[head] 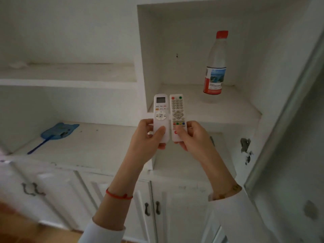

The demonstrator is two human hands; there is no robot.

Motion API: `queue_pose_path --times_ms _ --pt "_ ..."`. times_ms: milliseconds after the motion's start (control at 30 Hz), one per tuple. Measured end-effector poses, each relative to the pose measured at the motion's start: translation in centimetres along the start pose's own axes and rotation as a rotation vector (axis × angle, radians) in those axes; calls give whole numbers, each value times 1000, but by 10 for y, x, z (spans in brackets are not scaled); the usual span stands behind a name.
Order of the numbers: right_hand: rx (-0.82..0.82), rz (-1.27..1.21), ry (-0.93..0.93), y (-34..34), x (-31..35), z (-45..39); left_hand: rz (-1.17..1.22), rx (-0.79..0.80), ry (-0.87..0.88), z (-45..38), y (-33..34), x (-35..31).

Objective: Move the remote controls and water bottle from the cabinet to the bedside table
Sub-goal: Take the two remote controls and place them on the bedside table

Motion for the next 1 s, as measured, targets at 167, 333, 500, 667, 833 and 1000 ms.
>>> queue_pose_path --times_ms 167,333,500,667,833,1000 --pt "94 8 16 30 -14 36 47 -14 -40 47 -18 21" --pt "189 -11 21 62 -20 66 81 -40 -122 88 -40 44" --pt "257 -31 47 98 -25 89 150 -81 -183 120 -66 62" --pt "333 -28 70 133 -29 102 146 -109 -227 146 -94 70" --pt "408 -45 94 164 -30 110 139 -136 -262 171 -119 81" --pt "481 -23 86 188 -30 113 163 -206 -293 192 -138 93"
Point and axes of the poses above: each hand's wrist, its own z-axis away from the middle knuckle, its own y-axis out of the palm, x = y × z, the point moved 4 cm from there along -z, towards the middle knuckle, and after that the axes turned 8 degrees about x, right-handed, at the moved point
